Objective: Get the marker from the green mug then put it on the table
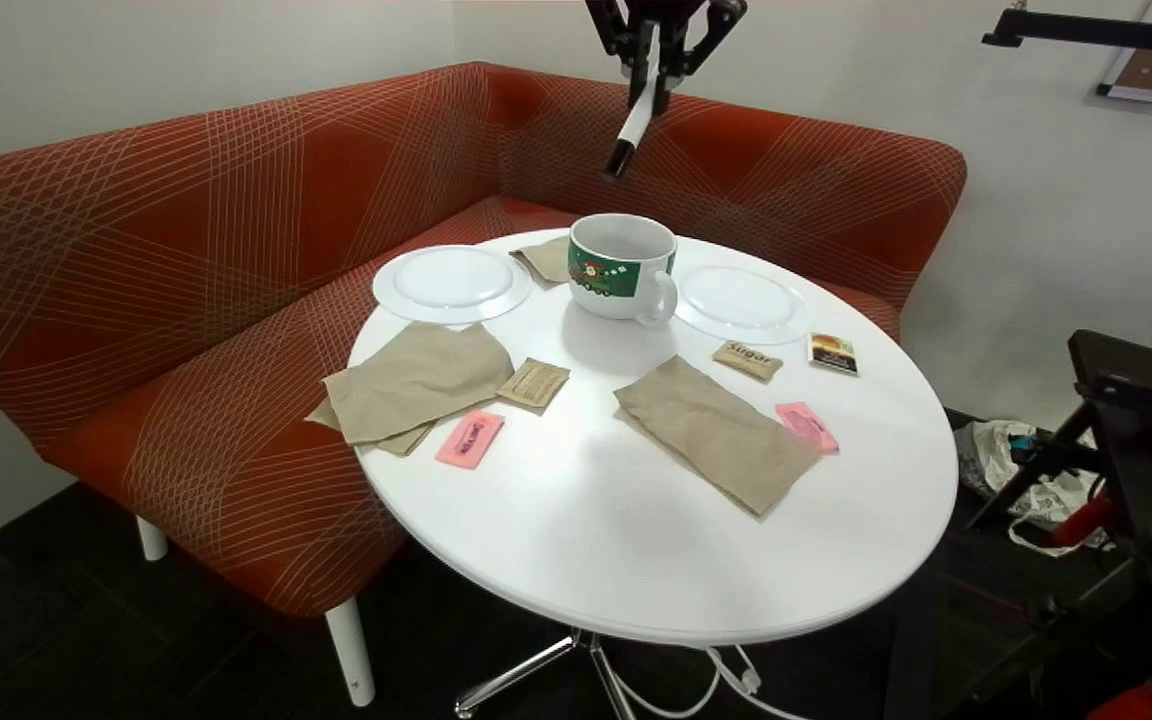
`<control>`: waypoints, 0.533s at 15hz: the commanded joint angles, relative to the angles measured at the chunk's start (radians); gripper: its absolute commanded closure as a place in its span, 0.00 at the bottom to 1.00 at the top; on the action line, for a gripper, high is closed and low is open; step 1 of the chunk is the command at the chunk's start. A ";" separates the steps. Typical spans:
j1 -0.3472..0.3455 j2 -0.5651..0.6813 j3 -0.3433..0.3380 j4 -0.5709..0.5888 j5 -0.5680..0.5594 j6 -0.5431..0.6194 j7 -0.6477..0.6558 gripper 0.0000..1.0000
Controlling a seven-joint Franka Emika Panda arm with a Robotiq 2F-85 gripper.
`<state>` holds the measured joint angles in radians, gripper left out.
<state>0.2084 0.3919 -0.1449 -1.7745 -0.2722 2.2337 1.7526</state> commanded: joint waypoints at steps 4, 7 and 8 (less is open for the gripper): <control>-0.017 -0.140 0.104 -0.131 0.051 -0.006 -0.023 0.95; -0.021 -0.148 0.147 -0.161 0.107 0.015 -0.047 0.95; -0.023 -0.144 0.162 -0.172 0.136 0.030 -0.060 0.95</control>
<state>0.2052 0.2833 -0.0243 -1.8853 -0.2056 2.2252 1.7445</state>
